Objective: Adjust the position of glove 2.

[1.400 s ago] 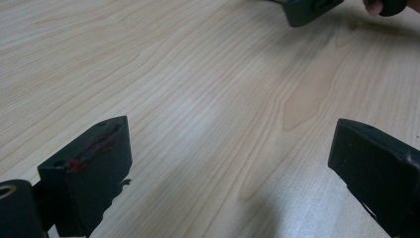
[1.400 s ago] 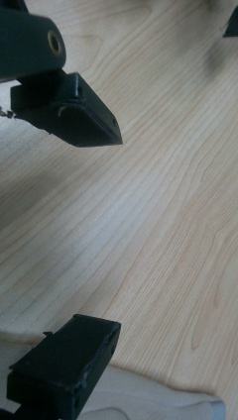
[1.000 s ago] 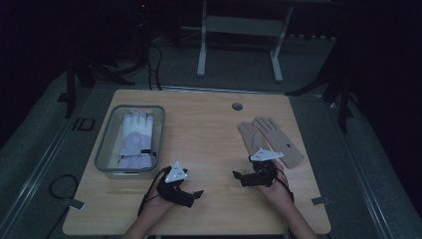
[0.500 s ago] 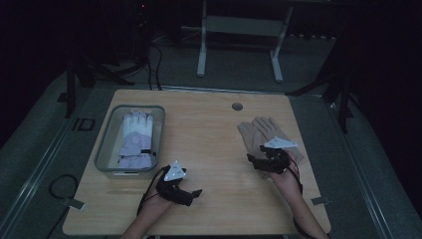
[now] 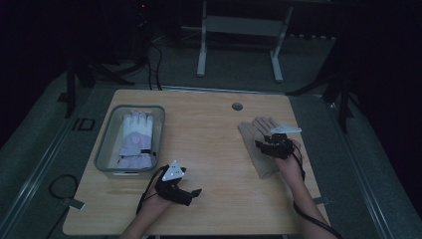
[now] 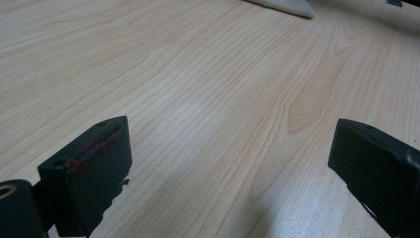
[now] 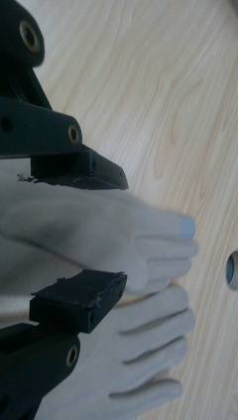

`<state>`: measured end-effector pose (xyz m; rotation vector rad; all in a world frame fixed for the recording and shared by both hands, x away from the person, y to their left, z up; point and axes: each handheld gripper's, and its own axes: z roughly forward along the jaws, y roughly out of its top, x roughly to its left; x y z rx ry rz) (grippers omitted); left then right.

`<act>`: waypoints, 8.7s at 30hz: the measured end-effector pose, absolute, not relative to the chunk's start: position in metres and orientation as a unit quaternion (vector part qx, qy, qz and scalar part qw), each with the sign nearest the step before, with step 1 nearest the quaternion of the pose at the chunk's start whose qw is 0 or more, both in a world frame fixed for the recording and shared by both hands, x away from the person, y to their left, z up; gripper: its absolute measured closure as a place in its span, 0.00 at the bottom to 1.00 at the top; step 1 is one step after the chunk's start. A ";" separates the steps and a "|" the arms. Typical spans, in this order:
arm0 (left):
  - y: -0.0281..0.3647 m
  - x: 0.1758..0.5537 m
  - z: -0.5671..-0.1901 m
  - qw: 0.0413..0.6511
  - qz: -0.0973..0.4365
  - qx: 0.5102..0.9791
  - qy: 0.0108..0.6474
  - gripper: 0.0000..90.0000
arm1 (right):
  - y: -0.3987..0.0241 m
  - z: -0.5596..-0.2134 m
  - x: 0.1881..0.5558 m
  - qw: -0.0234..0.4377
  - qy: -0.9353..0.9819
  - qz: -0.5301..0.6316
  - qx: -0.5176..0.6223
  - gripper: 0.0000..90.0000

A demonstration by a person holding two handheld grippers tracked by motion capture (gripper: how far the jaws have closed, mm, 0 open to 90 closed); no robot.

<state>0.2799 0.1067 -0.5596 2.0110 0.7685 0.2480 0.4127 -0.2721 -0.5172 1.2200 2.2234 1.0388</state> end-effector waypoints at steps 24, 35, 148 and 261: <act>0.105 0.279 -0.561 0.464 0.103 0.822 0.314 0.04 | -0.266 -0.553 0.417 0.197 0.814 0.341 0.426 0.87; 0.104 0.280 -0.560 0.461 0.104 0.824 0.311 0.04 | -0.235 -0.528 0.393 0.197 0.775 0.357 0.483 0.89; 0.104 0.276 -0.561 0.467 0.100 0.826 0.300 0.04 | -0.317 -0.539 0.432 0.227 0.734 0.336 0.544 0.90; 0.108 0.266 -0.557 0.483 0.104 0.820 0.289 0.04 | -0.157 -0.471 0.343 0.234 0.722 0.394 0.518 0.93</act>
